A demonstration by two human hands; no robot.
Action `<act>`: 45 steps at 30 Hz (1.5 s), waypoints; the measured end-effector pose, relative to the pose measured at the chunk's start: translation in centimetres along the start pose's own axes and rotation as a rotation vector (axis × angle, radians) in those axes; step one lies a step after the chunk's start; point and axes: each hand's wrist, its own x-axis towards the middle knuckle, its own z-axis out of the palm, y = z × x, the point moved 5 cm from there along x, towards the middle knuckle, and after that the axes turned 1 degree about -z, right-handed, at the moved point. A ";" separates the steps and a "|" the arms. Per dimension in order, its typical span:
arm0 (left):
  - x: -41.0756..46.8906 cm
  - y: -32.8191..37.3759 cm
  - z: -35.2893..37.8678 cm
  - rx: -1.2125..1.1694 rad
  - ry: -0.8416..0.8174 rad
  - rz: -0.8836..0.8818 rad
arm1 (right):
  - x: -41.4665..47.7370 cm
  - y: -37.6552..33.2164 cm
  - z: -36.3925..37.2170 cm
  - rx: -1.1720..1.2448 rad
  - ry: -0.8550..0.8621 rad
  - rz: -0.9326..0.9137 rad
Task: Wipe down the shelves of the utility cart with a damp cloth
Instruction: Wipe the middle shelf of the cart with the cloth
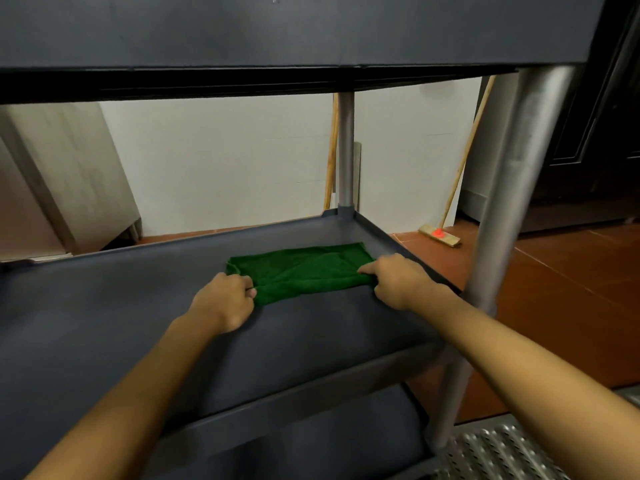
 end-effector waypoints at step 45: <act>-13.7 -1.0 -2.4 -0.034 -0.156 0.084 | -12.4 -5.6 -2.1 0.234 -0.214 -0.020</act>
